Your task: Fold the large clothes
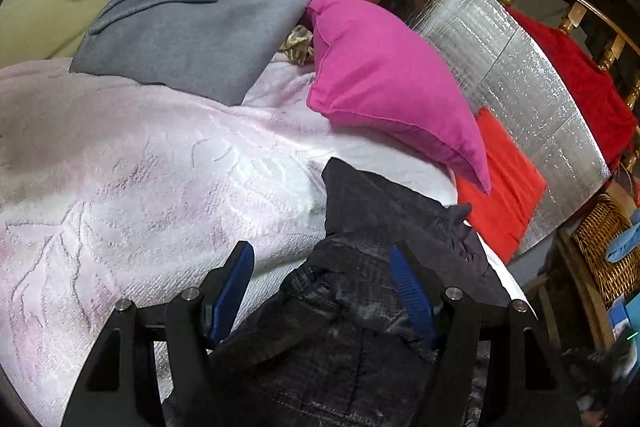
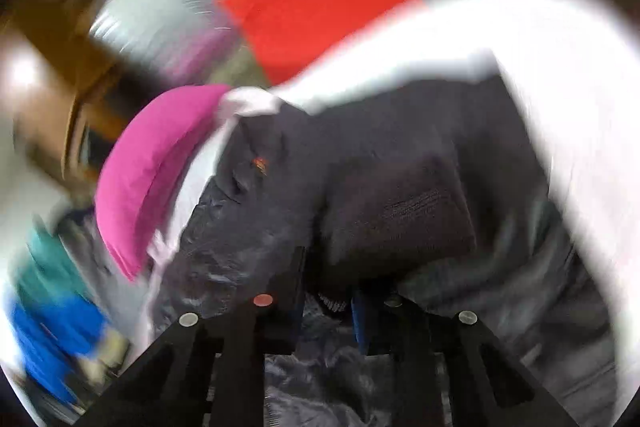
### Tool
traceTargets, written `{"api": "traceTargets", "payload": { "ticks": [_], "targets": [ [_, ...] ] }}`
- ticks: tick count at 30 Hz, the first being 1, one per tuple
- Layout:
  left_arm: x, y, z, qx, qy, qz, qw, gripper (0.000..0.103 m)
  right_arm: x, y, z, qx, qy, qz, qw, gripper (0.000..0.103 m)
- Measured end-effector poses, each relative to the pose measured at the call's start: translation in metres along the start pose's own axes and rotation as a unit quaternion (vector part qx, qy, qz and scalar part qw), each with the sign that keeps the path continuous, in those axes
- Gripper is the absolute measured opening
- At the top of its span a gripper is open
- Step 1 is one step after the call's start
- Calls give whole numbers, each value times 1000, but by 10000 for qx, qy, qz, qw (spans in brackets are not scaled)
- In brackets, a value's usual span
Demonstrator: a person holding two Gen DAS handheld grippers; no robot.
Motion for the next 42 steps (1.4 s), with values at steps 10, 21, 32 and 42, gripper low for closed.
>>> {"api": "traceTargets", "payload": {
  "ticks": [10, 21, 32, 42],
  "targets": [
    [-32, 13, 22, -634, -25, -775, 9950, 71, -35, 32, 52, 229, 935, -565, 9937, 61],
    [-42, 21, 22, -829, -265, -1116, 9899, 71, 36, 23, -30, 750, 154, 462, 9960, 82],
    [-3, -3, 9, -608, -742, -175, 9952, 71, -51, 41, -7, 134, 583, -457, 9972, 83],
    [-34, 13, -5, -382, -731, -1084, 9907, 72, -30, 65, -139, 1141, -989, -798, 9853, 85]
  ]
}}
Point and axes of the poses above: each gripper's, at about its wrist camera, not at the fingertips, and x roughly against the way its jaws point, z to its right, y to its underside, the point moved 1 cm from there along -x, roughly the way its jaws point, and after that the axes turned 14 degrees about -x, right-handed, at the moved point
